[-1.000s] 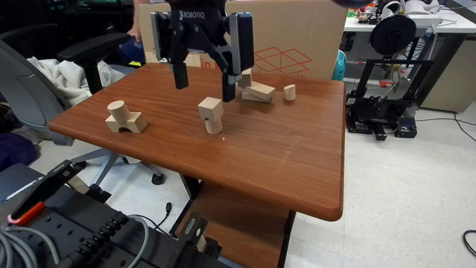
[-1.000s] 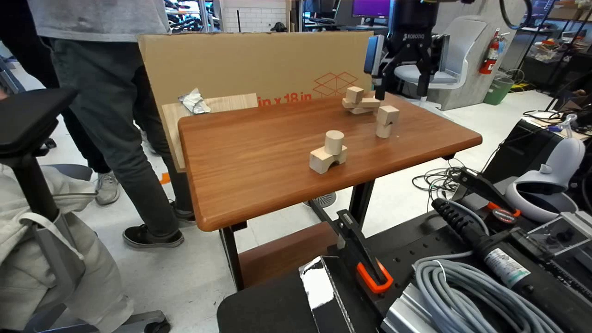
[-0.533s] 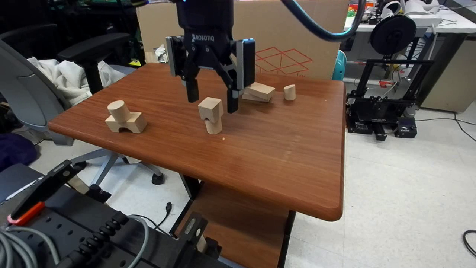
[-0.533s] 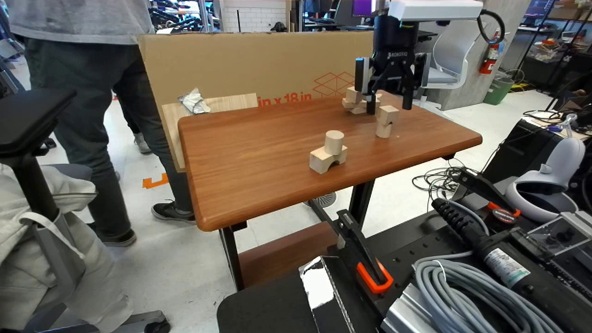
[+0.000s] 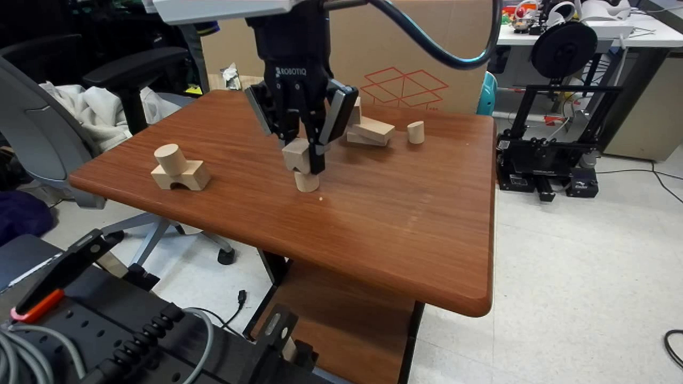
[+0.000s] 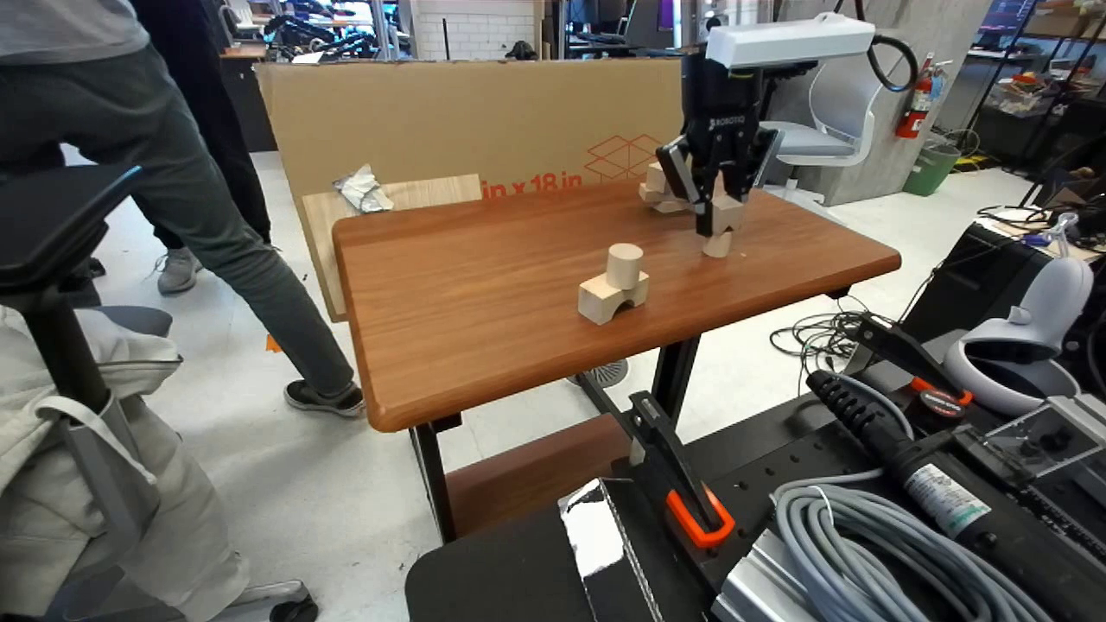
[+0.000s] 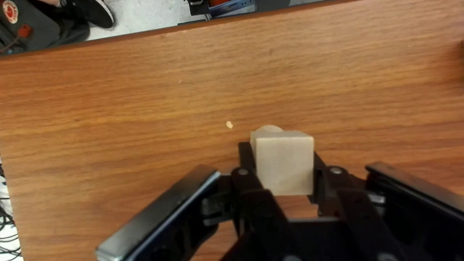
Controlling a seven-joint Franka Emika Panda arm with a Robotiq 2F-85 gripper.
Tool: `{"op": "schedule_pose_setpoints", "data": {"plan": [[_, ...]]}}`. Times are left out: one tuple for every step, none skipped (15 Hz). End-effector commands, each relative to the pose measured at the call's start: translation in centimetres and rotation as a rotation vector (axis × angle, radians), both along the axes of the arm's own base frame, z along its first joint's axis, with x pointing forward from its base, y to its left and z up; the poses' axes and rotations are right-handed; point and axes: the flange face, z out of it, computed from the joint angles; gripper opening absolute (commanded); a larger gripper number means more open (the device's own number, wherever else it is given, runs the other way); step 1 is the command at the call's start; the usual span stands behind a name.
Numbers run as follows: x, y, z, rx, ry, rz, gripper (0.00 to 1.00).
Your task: Put the stacked block on the table
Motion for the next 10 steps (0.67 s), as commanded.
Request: {"op": "schedule_pose_setpoints", "data": {"plan": [[0.6, 0.1, 0.5, -0.018, -0.006, 0.009, 0.08], [0.6, 0.1, 0.5, -0.019, -0.007, 0.011, 0.08], [0.6, 0.1, 0.6, -0.021, -0.007, 0.014, 0.08], [0.6, 0.1, 0.6, -0.024, -0.004, 0.016, 0.08], [0.5, 0.1, 0.6, -0.026, -0.002, 0.018, 0.08], [0.3, 0.1, 0.6, -0.026, 0.003, 0.022, 0.08], [0.2, 0.1, 0.7, -0.027, 0.003, 0.025, 0.08], [0.1, 0.2, 0.9, -0.026, 0.003, 0.033, 0.08], [0.0, 0.4, 1.3, -0.028, -0.003, 0.041, 0.08], [0.0, 0.6, 1.7, -0.031, -0.012, 0.050, 0.08]]}}
